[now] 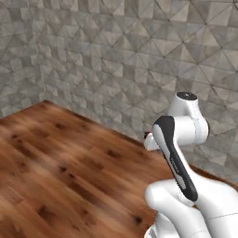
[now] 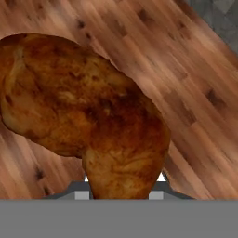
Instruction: Take the chicken drumsticks from the pan and place one on each plate on the dining counter.
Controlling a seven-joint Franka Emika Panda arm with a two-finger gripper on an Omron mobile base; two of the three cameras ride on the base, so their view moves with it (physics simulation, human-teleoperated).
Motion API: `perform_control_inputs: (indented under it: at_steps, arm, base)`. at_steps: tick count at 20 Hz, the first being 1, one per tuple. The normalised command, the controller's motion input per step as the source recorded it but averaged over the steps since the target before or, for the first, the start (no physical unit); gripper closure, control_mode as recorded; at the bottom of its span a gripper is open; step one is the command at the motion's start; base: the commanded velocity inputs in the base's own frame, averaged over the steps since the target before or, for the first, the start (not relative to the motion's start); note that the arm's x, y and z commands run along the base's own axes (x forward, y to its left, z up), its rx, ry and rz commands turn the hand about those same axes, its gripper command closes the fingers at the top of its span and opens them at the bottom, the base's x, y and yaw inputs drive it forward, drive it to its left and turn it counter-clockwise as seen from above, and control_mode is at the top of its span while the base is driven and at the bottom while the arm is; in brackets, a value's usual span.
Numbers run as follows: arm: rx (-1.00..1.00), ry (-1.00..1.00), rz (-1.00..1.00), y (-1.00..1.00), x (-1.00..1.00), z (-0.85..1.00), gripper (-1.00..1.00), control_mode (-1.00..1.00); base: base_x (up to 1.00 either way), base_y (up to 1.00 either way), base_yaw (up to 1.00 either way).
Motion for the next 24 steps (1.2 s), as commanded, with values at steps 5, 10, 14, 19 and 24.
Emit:
perform_control_inputs:
  at_steps: [5, 10, 14, 19, 24]
  arm:
    - [0.00, 0.00, 0.00, 0.00, 0.00, 0.00, 1.00, 1.00]
    - [0.00, 0.00, 0.00, 0.00, 0.00, 0.00, 1.00, 1.00]
    - [0.00, 0.00, 0.00, 0.00, 0.00, 0.00, 1.00, 1.00]
    - [0.00, 0.00, 0.00, 0.00, 0.00, 0.00, 1.00, 1.00]
    - [0.00, 0.00, 0.00, 0.00, 0.00, 0.00, 1.00, 1.00]
  base:
    - [1.00, 0.00, 0.48]
    - [1.00, 0.01, 0.50]
    - [1.00, 0.01, 0.49]
    - [1.00, 0.02, 0.47]
    - [1.00, 0.03, 0.47]
